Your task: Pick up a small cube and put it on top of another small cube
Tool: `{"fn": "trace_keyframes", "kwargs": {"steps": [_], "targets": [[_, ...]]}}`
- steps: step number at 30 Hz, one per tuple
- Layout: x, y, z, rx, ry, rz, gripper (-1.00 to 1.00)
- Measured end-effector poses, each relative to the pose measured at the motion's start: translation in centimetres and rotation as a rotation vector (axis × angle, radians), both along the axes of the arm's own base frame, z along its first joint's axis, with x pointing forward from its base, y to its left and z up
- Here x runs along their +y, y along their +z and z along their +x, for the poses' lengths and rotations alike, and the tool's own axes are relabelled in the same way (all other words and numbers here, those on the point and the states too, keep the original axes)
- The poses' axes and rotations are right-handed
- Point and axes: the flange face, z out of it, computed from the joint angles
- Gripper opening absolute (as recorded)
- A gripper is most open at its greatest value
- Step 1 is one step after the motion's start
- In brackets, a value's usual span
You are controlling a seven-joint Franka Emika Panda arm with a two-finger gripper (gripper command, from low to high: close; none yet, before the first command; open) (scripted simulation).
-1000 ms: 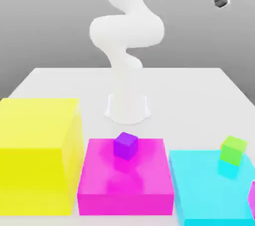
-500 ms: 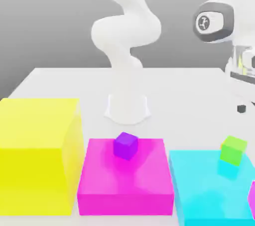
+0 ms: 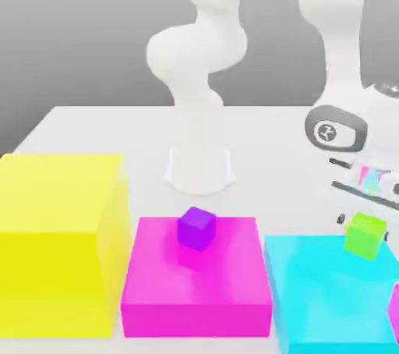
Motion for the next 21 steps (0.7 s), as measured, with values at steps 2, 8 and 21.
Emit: {"fn": "trace_keyframes", "kwargs": {"steps": [2,8,21], "targets": [[0.0,0.0,0.0,0.001,0.0,-0.001,-1.0],[0.1,2.5,0.1,0.001,-0.001,0.0,-1.0],[-10.1,15.2,10.1,-0.13,-0.487,-0.028,-1.0]]}}
